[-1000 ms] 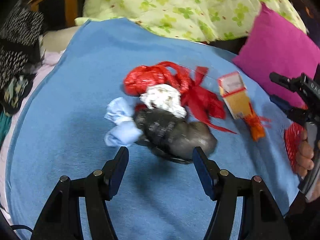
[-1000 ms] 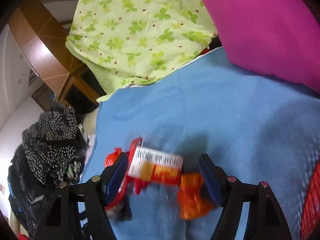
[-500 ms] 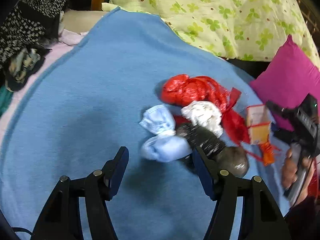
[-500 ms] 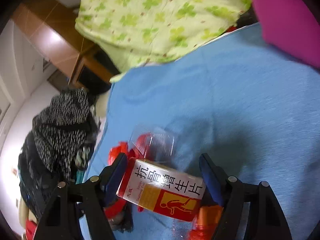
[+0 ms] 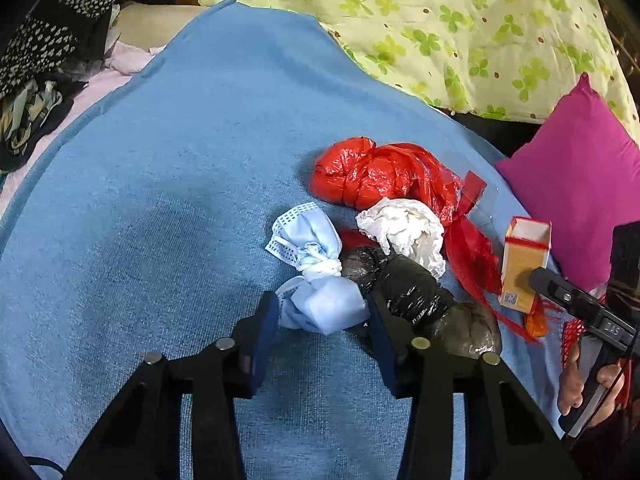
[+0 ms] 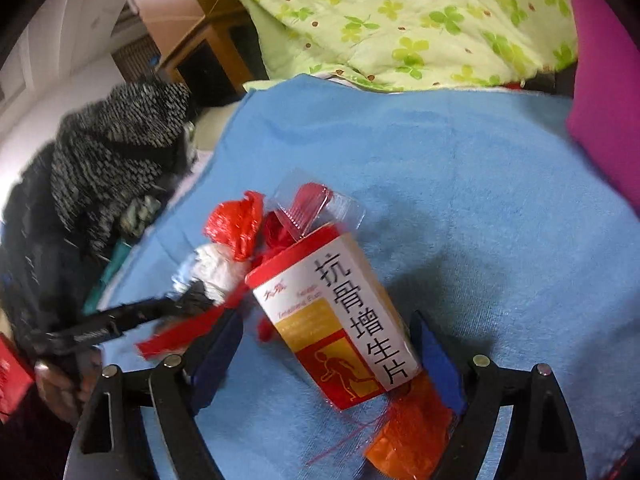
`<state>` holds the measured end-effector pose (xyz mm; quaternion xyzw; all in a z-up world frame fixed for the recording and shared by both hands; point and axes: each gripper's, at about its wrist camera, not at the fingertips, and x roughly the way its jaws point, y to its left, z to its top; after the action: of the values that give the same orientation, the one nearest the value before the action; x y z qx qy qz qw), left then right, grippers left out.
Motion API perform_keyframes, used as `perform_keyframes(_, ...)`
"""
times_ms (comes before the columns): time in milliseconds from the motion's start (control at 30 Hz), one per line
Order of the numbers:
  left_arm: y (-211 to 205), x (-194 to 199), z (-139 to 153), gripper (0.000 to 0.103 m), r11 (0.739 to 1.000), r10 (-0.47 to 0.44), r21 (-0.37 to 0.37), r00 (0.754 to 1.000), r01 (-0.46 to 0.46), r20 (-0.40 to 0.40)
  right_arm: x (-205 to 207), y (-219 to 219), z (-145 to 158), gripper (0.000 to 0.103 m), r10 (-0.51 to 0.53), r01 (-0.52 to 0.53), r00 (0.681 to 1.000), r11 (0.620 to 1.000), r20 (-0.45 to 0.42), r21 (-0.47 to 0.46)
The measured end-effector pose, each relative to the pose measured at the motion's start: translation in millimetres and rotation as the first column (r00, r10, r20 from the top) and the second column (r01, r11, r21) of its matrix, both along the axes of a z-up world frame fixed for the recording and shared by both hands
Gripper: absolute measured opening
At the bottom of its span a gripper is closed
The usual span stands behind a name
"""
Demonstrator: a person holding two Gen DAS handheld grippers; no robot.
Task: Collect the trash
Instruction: 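Grasp the white-and-red medicine box with the right tool while the left tool grasps the light blue mask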
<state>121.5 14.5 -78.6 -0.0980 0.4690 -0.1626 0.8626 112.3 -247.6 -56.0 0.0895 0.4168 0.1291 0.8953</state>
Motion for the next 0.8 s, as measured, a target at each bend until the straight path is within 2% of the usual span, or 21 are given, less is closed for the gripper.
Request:
perform_keyframes(67,-0.7,-3.3,0.1,0.034,1.000,-0.018,0.017,1.000,0.018,0.009,1.3,3.3,-2.0,0.087,-0.014,0.014,1.000,1.000,0.002,-0.027)
perform_keyframes(100,-1.4,-3.7,-0.1,0.033,1.000,-0.022,0.023,1.000,0.022,0.010,-0.1,4.0,-0.9,0.084,-0.022,0.022,1.000,0.999,0.017,-0.031)
perform_keyframes(167,-1.8,-3.3,-0.4,0.031,0.999,-0.024,0.030,1.000,0.024,0.011,-0.6,2.8,0.5,0.063,-0.034,0.034,0.999,0.999,0.019,-0.037)
perform_keyframes(233,-1.1,-1.8,-0.4,0.031,0.999,-0.023,0.025,1.000,0.023,0.009,-1.1,0.4,3.0,0.052,-0.063,0.064,0.998,0.998,0.024,-0.026)
perform_keyframes(333,0.2,0.0,-1.9,0.031,1.000,-0.018,0.015,1.000,0.018,0.001,-3.1,0.5,6.2,0.051,-0.083,0.084,0.996,0.996,0.032,-0.034)
perform_keyframes(633,-5.0,3.0,-3.8,0.031,0.999,-0.011,0.047,1.000,0.011,0.009,-2.5,2.9,2.8,0.051,-0.088,0.088,0.996,0.996,-0.001,-0.009)
perform_keyframes(800,-8.2,0.5,-1.4,0.024,0.998,-0.019,0.063,0.999,0.017,0.029,3.3,4.9,-1.8,0.054,-0.104,0.104,0.994,0.995,-0.019,0.005)
